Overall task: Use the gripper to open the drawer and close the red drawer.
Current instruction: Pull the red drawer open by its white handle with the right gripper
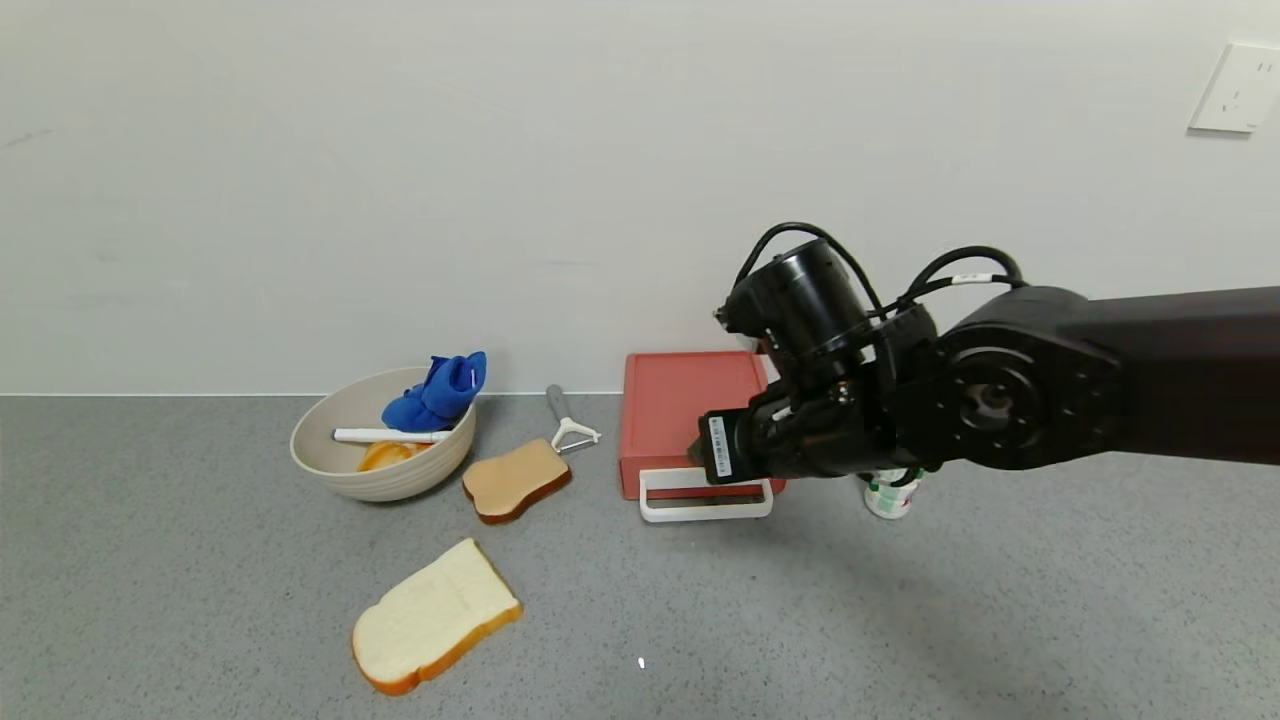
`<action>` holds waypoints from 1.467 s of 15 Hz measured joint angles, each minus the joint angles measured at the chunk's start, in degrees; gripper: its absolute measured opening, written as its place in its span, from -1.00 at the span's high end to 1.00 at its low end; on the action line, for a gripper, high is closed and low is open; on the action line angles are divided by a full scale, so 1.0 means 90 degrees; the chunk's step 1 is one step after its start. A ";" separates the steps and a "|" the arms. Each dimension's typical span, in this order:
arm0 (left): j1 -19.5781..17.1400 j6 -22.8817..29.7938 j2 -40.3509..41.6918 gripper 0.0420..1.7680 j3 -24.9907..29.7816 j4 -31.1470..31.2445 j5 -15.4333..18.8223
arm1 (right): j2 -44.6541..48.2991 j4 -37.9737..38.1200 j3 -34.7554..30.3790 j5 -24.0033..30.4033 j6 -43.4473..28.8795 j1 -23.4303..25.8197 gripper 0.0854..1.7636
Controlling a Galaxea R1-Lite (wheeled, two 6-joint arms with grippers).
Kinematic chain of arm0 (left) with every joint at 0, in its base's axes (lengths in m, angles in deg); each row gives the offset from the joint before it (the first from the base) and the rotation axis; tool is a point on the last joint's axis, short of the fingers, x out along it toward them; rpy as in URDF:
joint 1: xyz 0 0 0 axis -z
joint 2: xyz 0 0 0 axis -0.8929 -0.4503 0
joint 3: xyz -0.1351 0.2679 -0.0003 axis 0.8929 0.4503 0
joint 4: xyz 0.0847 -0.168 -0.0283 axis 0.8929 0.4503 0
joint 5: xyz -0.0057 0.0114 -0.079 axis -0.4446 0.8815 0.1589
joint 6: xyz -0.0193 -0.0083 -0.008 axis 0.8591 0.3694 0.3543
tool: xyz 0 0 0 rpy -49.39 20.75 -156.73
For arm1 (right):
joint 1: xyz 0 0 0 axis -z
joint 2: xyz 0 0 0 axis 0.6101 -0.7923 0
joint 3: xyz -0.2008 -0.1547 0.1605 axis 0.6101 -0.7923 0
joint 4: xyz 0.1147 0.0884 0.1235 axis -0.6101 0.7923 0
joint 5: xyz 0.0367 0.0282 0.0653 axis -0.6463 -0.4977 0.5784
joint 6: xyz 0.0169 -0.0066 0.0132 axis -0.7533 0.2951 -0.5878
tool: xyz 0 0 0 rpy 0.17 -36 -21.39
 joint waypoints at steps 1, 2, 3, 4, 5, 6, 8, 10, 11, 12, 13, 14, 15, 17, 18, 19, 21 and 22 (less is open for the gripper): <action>0.0000 0.0001 0.0000 -0.94 0.0000 -0.0001 0.0003 | -0.0203 0.0001 0.0135 -0.0003 0.0000 -0.0061 -0.08; 0.0000 0.0001 0.0000 -0.94 0.0000 -0.0001 0.0003 | -0.0414 0.0016 0.0301 0.0000 -0.0005 -0.0118 0.05; 0.0000 0.0000 0.0000 -0.94 0.0000 -0.0001 0.0000 | -0.0607 0.0068 0.0474 0.0000 -0.0012 -0.0152 0.16; 0.0000 0.0000 -0.0003 -0.94 0.0000 -0.0001 0.0003 | -0.0801 0.0142 0.0685 0.0000 -0.0020 -0.0173 0.43; 0.0000 -0.0003 -0.0003 -0.94 0.0000 0.0000 0.0003 | -0.1005 0.0218 0.0901 0.0004 -0.0051 -0.0183 0.93; 0.0000 0.0000 0.0000 -0.94 0.0000 -0.0001 0.0003 | -0.1216 0.0274 0.1151 -0.0003 -0.0100 -0.0188 0.96; 0.0000 0.0000 0.0000 -0.94 -0.0003 -0.0001 0.0000 | -0.1661 0.0389 0.1685 -0.0175 -0.0190 -0.0192 0.96; 0.0000 0.0000 0.0000 -0.94 -0.0003 -0.0001 -0.0003 | -0.2037 0.0286 0.1979 -0.0343 -0.0214 -0.0190 0.96; 0.0000 0.0000 0.0000 -0.94 -0.0003 0.0000 -0.0003 | -0.2194 0.0194 0.2037 -0.0360 -0.0217 -0.0188 0.96; 0.0000 0.0001 0.0000 -0.94 -0.0003 -0.0001 0.0000 | -0.2314 0.0083 0.2067 -0.0364 -0.0217 -0.0176 0.96; 0.0000 0.0000 0.0000 -0.94 -0.0003 -0.0001 0.0000 | -0.2406 -0.0030 0.2079 -0.0362 -0.0219 -0.0156 0.96; 0.0000 -0.0005 0.0000 -0.94 -0.0003 -0.0001 0.0000 | -0.2481 -0.0088 0.2083 -0.0360 -0.0217 -0.0137 0.96; 0.0000 -0.0008 0.0000 -0.94 -0.0003 -0.0001 0.0000 | -0.2542 -0.0125 0.2086 -0.0360 -0.0211 -0.0129 0.96; 0.0000 -0.0008 0.0000 -0.94 -0.0003 -0.0001 0.0003 | -0.2647 -0.0233 0.2095 -0.0360 -0.0207 -0.0119 0.96; 0.0000 -0.0008 0.0000 -0.94 -0.0003 -0.0001 0.0000 | -0.2698 -0.0316 0.2095 -0.0358 -0.0210 -0.0100 0.96; 0.0000 -0.0005 0.0000 -0.94 -0.0003 -0.0001 0.0000 | -0.2736 -0.0404 0.2095 -0.0360 -0.0214 -0.0079 0.96; 0.0000 -0.0005 0.0000 -0.94 -0.0003 -0.0001 0.0003 | -0.2819 -0.0557 0.2089 -0.0355 -0.0210 -0.0069 0.96; 0.0000 0.0000 -0.0003 -0.94 -0.0003 -0.0001 0.0003 | -0.2855 -0.0562 0.2089 -0.0348 -0.0207 -0.0066 0.96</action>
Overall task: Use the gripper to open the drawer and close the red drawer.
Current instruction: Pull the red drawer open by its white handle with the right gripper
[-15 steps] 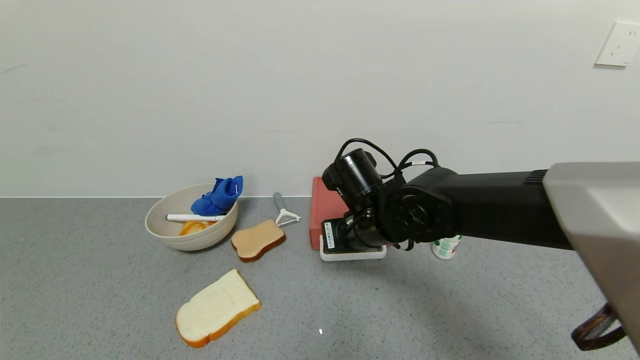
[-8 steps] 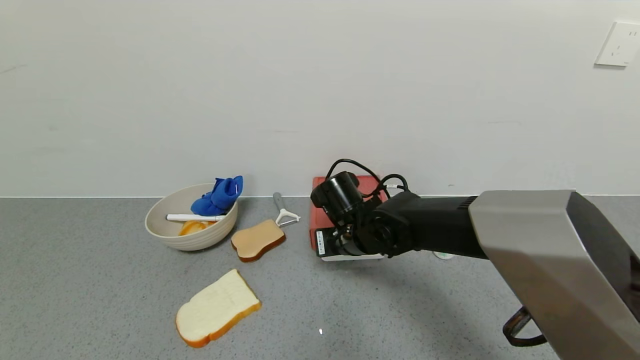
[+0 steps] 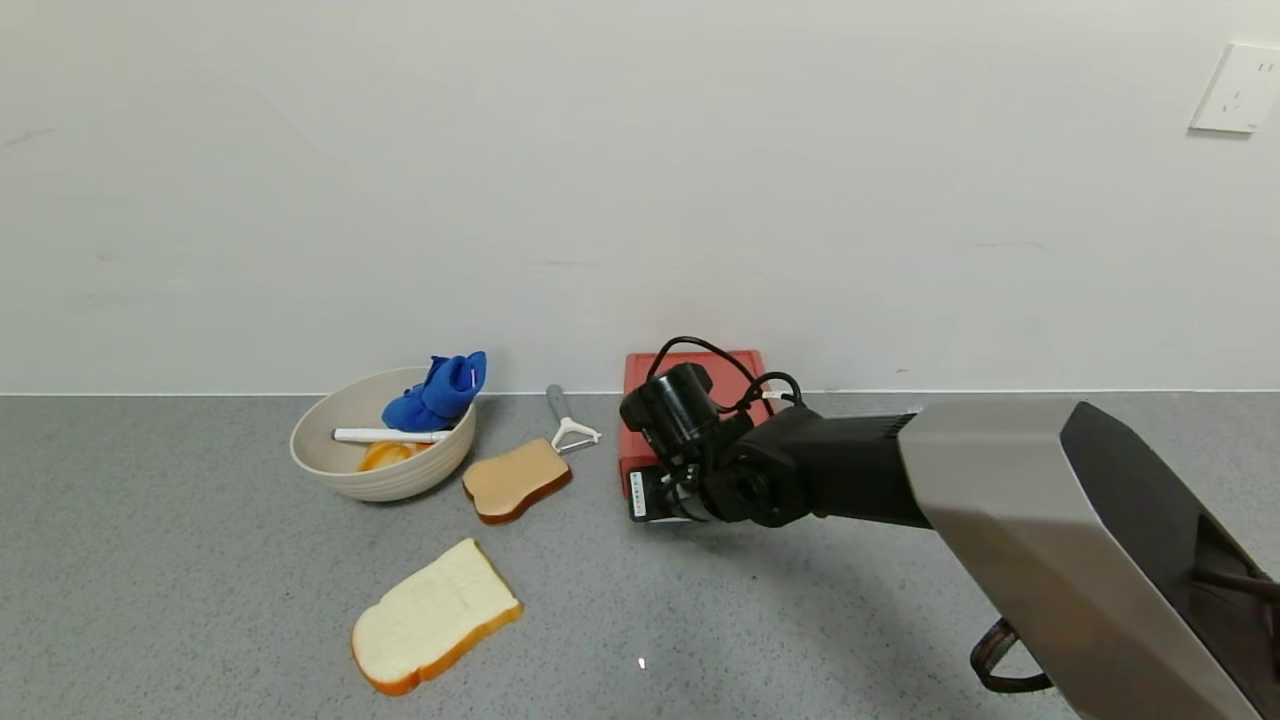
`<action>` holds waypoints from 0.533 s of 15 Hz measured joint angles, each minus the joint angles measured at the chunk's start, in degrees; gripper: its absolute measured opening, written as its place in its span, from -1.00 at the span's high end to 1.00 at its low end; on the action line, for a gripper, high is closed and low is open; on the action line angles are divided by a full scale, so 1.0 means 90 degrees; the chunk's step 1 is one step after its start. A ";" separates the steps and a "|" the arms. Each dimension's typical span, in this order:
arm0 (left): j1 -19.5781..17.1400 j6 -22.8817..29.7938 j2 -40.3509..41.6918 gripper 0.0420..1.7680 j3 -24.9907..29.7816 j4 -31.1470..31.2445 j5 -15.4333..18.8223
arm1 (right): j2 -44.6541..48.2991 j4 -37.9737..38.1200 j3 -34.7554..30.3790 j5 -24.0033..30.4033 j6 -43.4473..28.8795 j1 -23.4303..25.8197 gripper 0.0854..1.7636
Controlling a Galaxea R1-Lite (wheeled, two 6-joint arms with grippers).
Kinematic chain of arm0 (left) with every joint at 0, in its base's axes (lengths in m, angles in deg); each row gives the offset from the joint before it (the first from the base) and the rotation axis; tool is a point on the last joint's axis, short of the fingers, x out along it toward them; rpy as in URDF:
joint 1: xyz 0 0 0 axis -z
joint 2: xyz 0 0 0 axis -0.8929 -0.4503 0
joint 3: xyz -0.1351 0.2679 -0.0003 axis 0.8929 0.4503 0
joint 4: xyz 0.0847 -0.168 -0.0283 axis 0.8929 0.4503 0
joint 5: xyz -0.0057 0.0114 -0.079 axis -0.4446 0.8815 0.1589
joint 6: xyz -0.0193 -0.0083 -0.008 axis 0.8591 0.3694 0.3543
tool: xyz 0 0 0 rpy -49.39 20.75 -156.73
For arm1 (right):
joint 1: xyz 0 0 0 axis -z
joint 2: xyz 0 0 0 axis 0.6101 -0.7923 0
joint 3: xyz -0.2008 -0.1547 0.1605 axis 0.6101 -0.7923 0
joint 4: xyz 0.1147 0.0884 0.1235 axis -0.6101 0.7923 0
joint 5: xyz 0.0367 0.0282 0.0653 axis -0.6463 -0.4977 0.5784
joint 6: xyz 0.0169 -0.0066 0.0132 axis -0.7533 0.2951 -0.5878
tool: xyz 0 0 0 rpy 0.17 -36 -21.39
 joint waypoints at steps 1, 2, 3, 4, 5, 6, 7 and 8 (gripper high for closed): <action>0.0000 -0.0003 0.0003 -0.94 0.0000 0.0000 0.0000 | -0.0034 0.0012 -0.0003 0.0030 0.0000 0.0012 0.96; 0.0000 -0.0003 0.0000 -0.94 0.0000 0.0000 0.0000 | -0.0054 0.0049 -0.0003 0.0051 0.0000 0.0019 0.96; 0.0000 -0.0003 0.0003 -0.94 0.0000 0.0000 -0.0003 | -0.0065 0.0106 -0.0003 0.0081 -0.0007 0.0022 0.96; 0.0000 -0.0003 0.0000 -0.94 0.0000 0.0001 -0.0005 | -0.0073 0.0211 0.0004 0.0091 -0.0019 0.0009 0.96; 0.0000 0.0000 0.0003 -0.94 0.0000 0.0000 -0.0005 | -0.0070 0.0317 0.0012 0.0095 -0.0041 -0.0003 0.96; 0.0000 -0.0003 0.0000 -0.94 0.0003 -0.0003 -0.0003 | -0.0065 0.0419 0.0015 0.0164 -0.0085 -0.0024 0.96; 0.0000 0.0000 0.0003 -0.94 0.0003 0.0000 -0.0007 | -0.0054 0.0532 0.0015 0.0238 -0.0133 -0.0043 0.96; 0.0000 0.0000 0.0003 -0.94 0.0003 0.0000 -0.0007 | -0.0037 0.0646 0.0015 0.0306 -0.0191 -0.0062 0.96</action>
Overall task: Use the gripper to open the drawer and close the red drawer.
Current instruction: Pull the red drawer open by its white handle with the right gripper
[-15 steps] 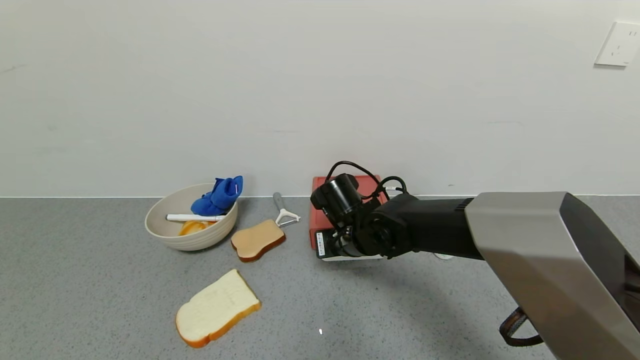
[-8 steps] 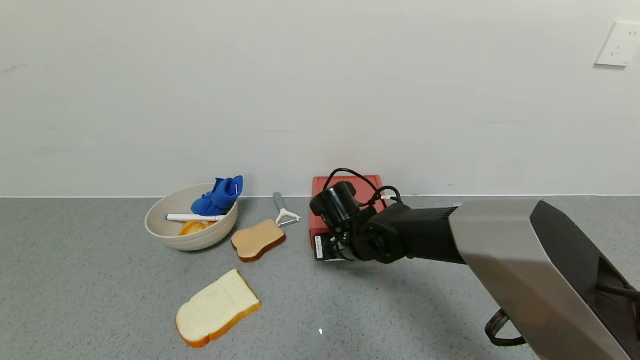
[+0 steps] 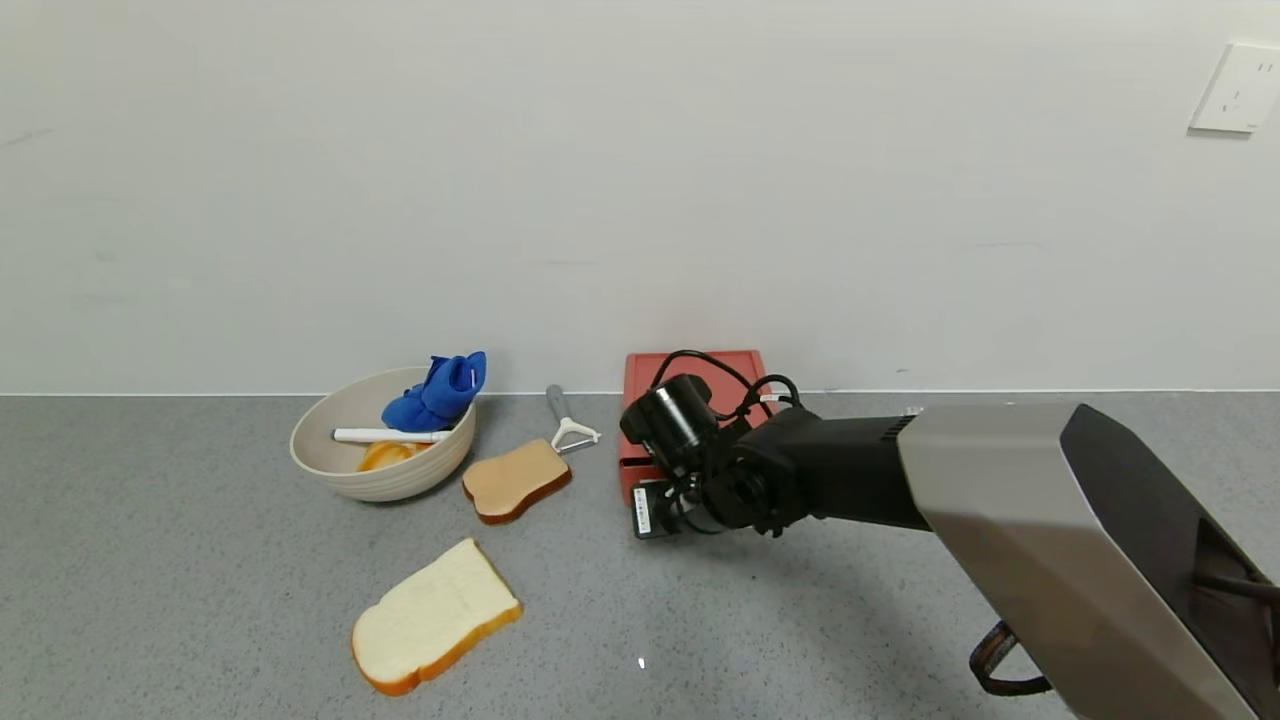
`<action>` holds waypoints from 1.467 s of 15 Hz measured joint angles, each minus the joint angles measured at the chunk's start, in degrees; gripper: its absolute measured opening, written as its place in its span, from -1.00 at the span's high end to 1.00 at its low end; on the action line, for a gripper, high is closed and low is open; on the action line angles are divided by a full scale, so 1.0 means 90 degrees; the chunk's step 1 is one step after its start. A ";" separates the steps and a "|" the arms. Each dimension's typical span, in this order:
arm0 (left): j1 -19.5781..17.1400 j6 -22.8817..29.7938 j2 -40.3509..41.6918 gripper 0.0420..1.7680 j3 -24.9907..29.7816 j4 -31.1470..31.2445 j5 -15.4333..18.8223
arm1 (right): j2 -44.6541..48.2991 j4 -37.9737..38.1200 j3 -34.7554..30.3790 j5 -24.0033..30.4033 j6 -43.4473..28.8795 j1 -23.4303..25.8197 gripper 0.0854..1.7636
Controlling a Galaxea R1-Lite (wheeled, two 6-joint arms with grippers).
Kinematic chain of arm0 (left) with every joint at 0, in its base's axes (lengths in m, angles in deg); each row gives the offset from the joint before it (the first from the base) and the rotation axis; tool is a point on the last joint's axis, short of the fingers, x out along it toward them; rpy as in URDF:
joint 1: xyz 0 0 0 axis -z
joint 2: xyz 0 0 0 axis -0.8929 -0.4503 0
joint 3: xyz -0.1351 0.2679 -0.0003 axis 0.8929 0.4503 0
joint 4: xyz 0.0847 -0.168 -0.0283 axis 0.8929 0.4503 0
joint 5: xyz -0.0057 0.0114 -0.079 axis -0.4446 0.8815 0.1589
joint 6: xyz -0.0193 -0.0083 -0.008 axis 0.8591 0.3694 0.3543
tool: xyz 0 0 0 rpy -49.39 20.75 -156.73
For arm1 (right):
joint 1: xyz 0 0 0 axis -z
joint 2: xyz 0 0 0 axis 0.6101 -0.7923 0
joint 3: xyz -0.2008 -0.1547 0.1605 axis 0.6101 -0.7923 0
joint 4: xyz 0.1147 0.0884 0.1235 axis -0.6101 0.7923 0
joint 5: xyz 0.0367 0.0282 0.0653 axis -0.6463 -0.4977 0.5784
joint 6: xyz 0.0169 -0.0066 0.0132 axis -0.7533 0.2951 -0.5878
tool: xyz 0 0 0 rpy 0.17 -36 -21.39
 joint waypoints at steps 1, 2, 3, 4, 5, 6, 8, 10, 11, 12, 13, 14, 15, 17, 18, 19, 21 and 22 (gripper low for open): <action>0.0000 0.0000 0.0000 -0.94 0.0003 0.0000 -0.0003 | 0.0022 0.0149 -0.0003 0.0049 -0.0118 -0.0024 0.96; 0.0003 0.0000 0.0000 -0.94 0.0005 0.0000 -0.0003 | 0.0046 0.0282 -0.0003 0.0119 -0.0219 -0.0047 0.96; 0.0003 0.0000 0.0000 -0.94 0.0005 0.0000 -0.0003 | 0.0073 0.0413 -0.0005 0.0168 -0.0294 -0.0061 0.96; 0.0003 0.0000 0.0000 -0.94 0.0005 0.0000 0.0000 | 0.0102 0.0535 -0.0008 0.0192 -0.0425 -0.0085 0.96; 0.0000 0.0000 0.0000 -0.94 0.0005 0.0000 -0.0003 | 0.0131 0.0670 -0.0012 0.0211 -0.0530 -0.0119 0.96; 0.0000 0.0001 0.0000 -0.94 0.0003 0.0000 -0.0003 | 0.0163 0.0833 -0.0018 0.0260 -0.0661 -0.0164 0.96; 0.0003 0.0000 -0.0003 -0.94 -0.0003 0.0000 -0.0005 | 0.0245 0.1173 -0.0023 0.0547 -0.0931 -0.0253 0.96; 0.0003 0.0001 0.0000 -0.94 -0.0003 0.0000 -0.0005 | 0.0331 0.1407 -0.0046 0.0652 -0.1074 -0.0367 0.96; 0.0003 0.0001 0.0000 -0.94 -0.0003 0.0000 -0.0005 | 0.0370 0.1537 -0.0064 0.0661 -0.1164 -0.0431 0.96; 0.0003 0.0007 -0.0003 -0.94 -0.0003 0.0000 -0.0005 | 0.0401 0.1678 -0.0076 0.0664 -0.1273 -0.0496 0.96; 0.0003 0.0009 0.0000 -0.94 0.0000 0.0000 -0.0005 | 0.0435 0.1810 -0.0083 0.0668 -0.1407 -0.0569 0.96; 0.0003 0.0009 0.0000 -0.94 0.0003 0.0000 -0.0003 | 0.0462 0.1858 -0.0085 0.0670 -0.1521 -0.0627 0.96; 0.0003 0.0009 0.0000 -0.94 0.0005 0.0000 -0.0003 | 0.0488 0.1873 -0.0088 0.0670 -0.1628 -0.0679 0.96; 0.0003 0.0012 0.0000 -0.94 0.0005 -0.0003 -0.0003 | 0.0551 0.1880 -0.0119 0.0656 -0.1803 -0.0773 0.96; 0.0003 0.0009 0.0000 -0.94 0.0005 0.0000 -0.0003 | 0.0593 0.1914 -0.0171 0.0654 -0.1839 -0.0826 0.96; 0.0003 0.0014 0.0000 -0.94 0.0005 0.0000 -0.0005 | 0.0631 0.2043 -0.0210 0.0656 -0.1876 -0.0887 0.96; 0.0003 0.0019 0.0000 -0.94 0.0005 0.0000 -0.0003 | 0.0687 0.2181 -0.0245 0.0691 -0.2030 -0.0958 0.96; 0.0003 0.0019 -0.0003 -0.94 0.0005 0.0000 -0.0011 | 0.0717 0.2201 -0.0290 0.0749 -0.2072 -0.0979 0.96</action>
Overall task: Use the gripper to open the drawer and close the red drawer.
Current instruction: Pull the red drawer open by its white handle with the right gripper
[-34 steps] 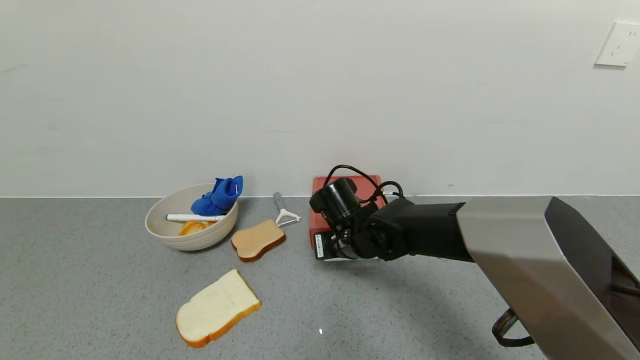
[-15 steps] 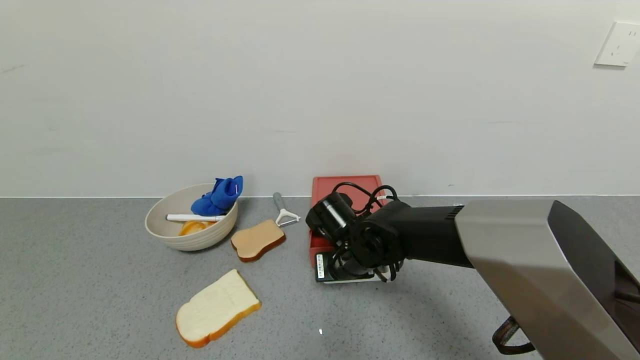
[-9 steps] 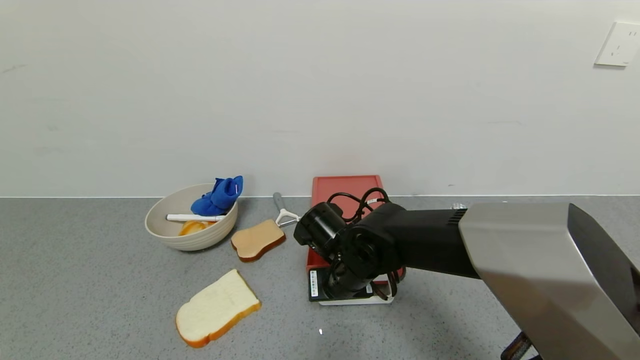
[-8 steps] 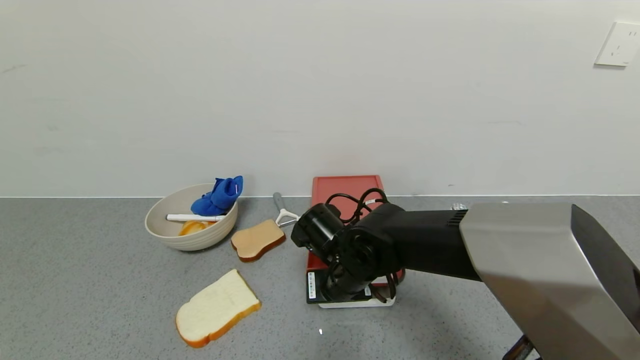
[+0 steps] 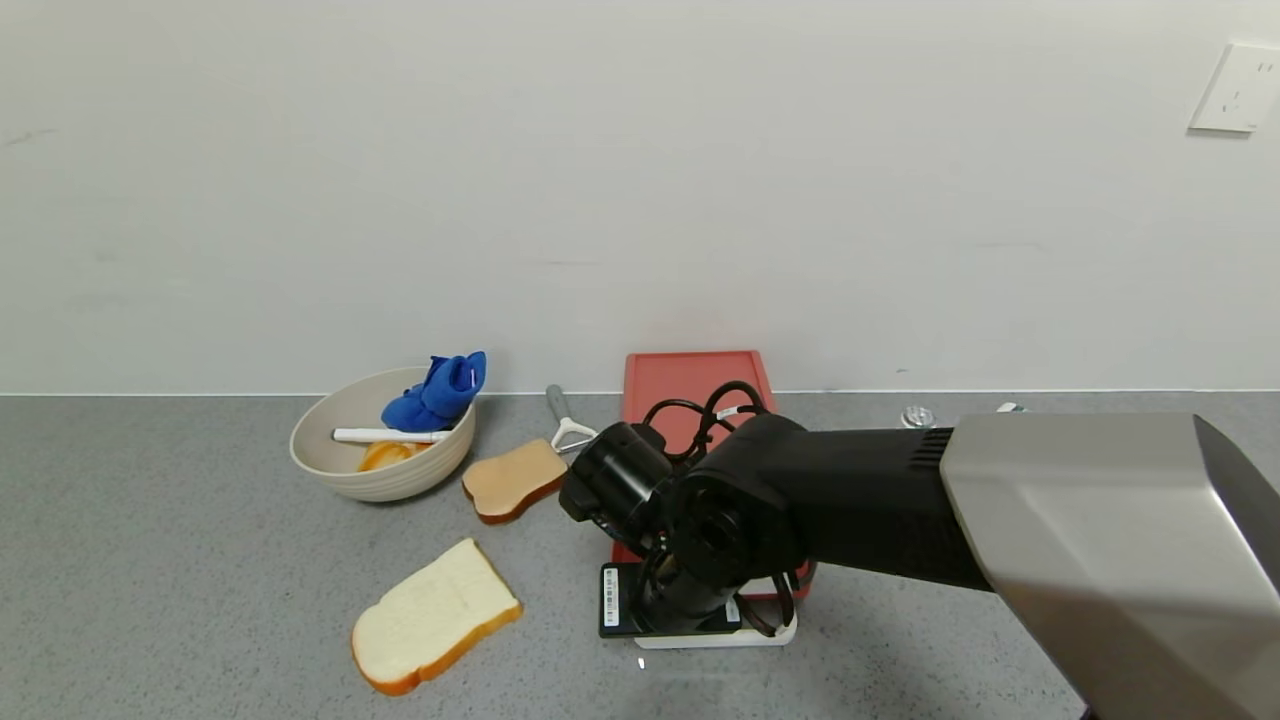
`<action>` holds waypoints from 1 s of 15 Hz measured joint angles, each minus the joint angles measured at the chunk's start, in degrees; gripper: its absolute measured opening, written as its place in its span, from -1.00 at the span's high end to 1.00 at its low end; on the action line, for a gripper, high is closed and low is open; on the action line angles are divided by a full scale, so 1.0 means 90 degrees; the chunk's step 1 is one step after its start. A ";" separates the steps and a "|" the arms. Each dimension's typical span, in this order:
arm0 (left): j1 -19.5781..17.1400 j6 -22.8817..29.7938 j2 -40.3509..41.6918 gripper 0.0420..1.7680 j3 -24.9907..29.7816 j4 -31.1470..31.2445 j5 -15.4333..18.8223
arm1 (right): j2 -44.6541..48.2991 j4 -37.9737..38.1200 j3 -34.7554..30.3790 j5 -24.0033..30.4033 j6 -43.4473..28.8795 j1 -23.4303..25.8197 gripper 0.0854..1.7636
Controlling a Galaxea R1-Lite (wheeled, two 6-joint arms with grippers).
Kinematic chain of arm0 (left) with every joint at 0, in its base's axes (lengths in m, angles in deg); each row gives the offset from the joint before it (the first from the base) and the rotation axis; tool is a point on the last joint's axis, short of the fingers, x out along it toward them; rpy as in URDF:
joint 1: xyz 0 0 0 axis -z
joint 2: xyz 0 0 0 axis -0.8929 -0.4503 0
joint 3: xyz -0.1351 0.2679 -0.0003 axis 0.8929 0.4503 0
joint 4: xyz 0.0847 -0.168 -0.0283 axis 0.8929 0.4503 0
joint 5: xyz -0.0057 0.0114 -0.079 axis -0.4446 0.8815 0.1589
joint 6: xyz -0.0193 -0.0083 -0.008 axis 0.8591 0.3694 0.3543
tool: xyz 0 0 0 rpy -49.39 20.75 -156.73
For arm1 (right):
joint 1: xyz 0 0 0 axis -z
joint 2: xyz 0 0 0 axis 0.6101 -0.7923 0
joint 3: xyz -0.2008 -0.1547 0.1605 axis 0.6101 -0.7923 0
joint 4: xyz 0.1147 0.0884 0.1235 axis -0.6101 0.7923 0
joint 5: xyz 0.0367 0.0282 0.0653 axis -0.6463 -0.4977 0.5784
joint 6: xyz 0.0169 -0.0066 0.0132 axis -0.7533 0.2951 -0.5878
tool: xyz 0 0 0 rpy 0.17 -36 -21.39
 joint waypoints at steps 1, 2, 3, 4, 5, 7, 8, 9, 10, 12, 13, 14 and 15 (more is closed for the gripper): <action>0.0000 0.0000 0.0003 -0.94 0.0000 0.0000 0.0000 | 0.0027 0.0004 -0.0046 0.0070 -0.0028 -0.0027 0.96; 0.0000 0.0000 0.0003 -0.94 0.0000 0.0000 0.0000 | 0.0046 0.0015 -0.0092 0.0095 -0.0087 -0.0058 0.96; 0.0000 0.0003 0.0000 -0.94 0.0000 0.0000 -0.0001 | 0.0065 0.0016 -0.0135 0.0096 -0.0148 -0.0095 0.96; 0.0000 0.0000 0.0003 -0.94 0.0000 0.0000 -0.0001 | 0.0083 0.0028 -0.0187 0.0102 -0.0190 -0.0129 0.96; 0.0000 0.0000 0.0003 -0.94 0.0000 0.0000 -0.0001 | 0.0099 0.0028 -0.0233 0.0102 -0.0226 -0.0163 0.96; 0.0000 0.0003 0.0003 -0.94 0.0000 0.0000 -0.0001 | 0.0135 0.0037 -0.0316 0.0111 -0.0328 -0.0223 0.96; 0.0000 0.0000 0.0000 -0.94 0.0000 0.0000 -0.0001 | 0.0158 0.0046 -0.0355 0.0118 -0.0355 -0.0236 0.96; 0.0000 0.0000 0.0003 -0.94 0.0000 0.0001 -0.0001 | 0.0192 0.0058 -0.0402 0.0121 -0.0356 -0.0267 0.96; -0.0003 0.0000 0.0003 -0.94 -0.0003 0.0000 -0.0001 | 0.0242 0.0095 -0.0451 0.0123 -0.0349 -0.0313 0.96; 0.0000 0.0003 0.0003 -0.94 -0.0003 0.0000 -0.0001 | 0.0374 0.0121 -0.0496 0.0123 -0.0340 -0.0359 0.96; 0.0000 0.0003 0.0000 -0.94 -0.0003 0.0000 -0.0001 | 0.0474 0.0131 -0.0505 0.0116 -0.0318 -0.0359 0.96; 0.0000 0.0003 0.0000 -0.94 -0.0003 0.0000 -0.0001 | 0.0588 0.0135 -0.0519 0.0099 -0.0294 -0.0355 0.96; 0.0000 0.0003 0.0003 -0.94 -0.0003 0.0000 -0.0001 | 0.0723 0.0133 -0.0549 0.0077 -0.0251 -0.0359 0.96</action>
